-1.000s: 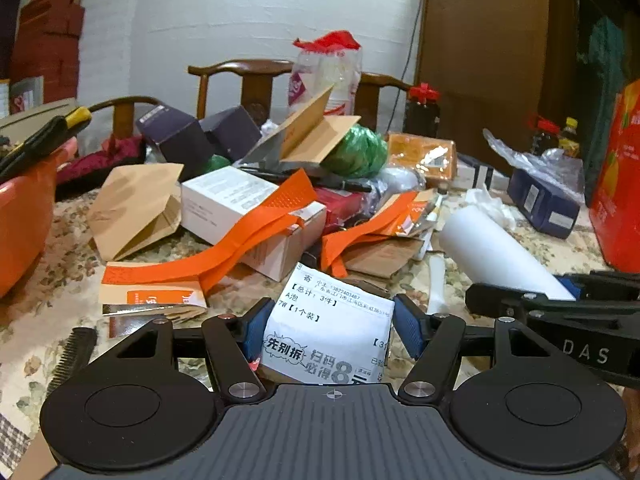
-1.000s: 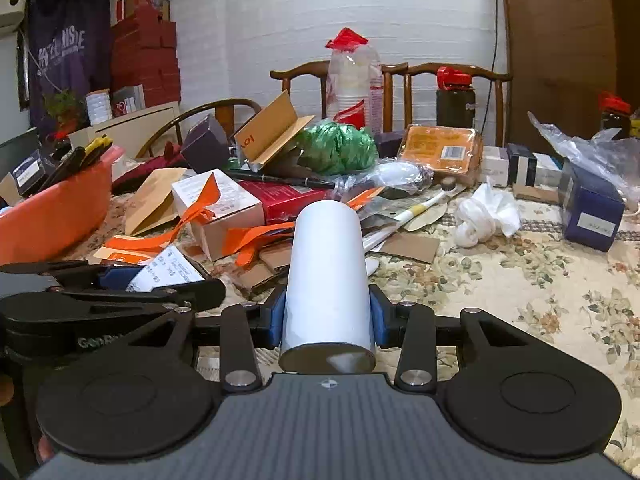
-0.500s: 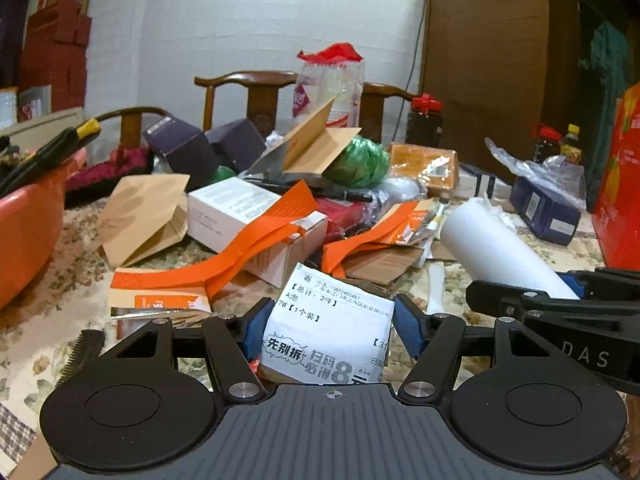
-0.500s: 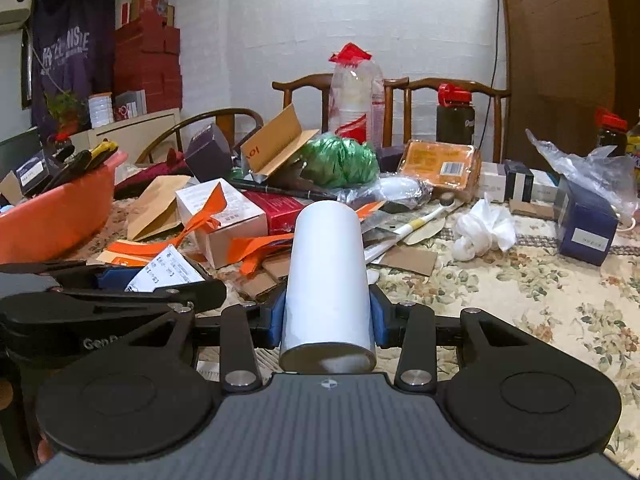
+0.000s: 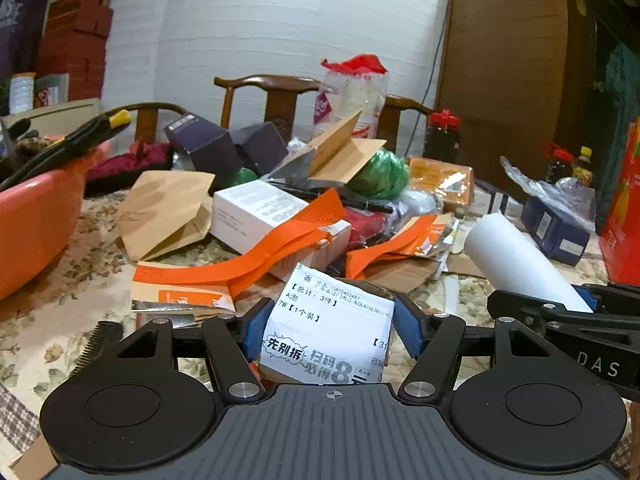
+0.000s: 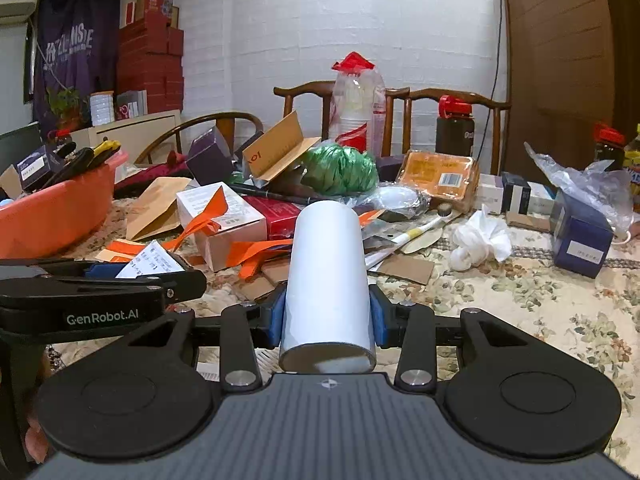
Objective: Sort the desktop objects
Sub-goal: 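Carry the roll in the right gripper toward the basin while the left gripper carries the receipt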
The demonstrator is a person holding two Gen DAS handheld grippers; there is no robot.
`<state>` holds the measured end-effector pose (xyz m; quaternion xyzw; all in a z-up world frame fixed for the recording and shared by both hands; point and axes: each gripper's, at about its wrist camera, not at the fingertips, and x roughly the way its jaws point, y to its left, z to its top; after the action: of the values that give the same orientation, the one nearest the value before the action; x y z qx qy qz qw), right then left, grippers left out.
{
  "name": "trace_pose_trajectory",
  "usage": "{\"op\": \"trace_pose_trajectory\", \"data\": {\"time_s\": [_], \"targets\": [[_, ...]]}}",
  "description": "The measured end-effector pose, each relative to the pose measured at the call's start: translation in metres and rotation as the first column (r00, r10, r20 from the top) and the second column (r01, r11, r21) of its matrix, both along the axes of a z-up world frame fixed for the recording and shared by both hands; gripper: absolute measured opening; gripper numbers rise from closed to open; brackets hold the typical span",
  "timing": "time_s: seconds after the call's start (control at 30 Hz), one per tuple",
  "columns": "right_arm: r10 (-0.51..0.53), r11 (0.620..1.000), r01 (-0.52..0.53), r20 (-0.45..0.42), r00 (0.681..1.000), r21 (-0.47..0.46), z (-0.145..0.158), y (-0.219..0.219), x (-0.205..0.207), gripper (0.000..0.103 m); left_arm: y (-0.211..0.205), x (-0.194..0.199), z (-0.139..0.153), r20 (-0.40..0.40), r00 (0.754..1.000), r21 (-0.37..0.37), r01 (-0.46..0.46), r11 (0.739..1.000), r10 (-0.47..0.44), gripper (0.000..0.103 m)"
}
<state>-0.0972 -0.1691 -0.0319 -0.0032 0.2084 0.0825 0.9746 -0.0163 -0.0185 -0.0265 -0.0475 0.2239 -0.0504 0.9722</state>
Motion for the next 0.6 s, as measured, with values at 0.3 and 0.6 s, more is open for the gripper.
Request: {"op": "trace_pose_trajectory", "data": {"time_s": [0.3, 0.6], "targets": [[0.008, 1.000, -0.007, 0.021, 1.000, -0.003, 0.002, 0.001, -0.005, 0.046, -0.002, -0.006, 0.006, 0.017, 1.000, 0.026, -0.020, 0.999, 0.020, 0.066], [0.066, 0.994, -0.066, 0.003, 0.998, 0.081, 0.012, 0.012, -0.013, 0.046, 0.011, -0.033, 0.034, 0.077, 0.996, 0.076, -0.046, 0.996, 0.040, 0.066]]}}
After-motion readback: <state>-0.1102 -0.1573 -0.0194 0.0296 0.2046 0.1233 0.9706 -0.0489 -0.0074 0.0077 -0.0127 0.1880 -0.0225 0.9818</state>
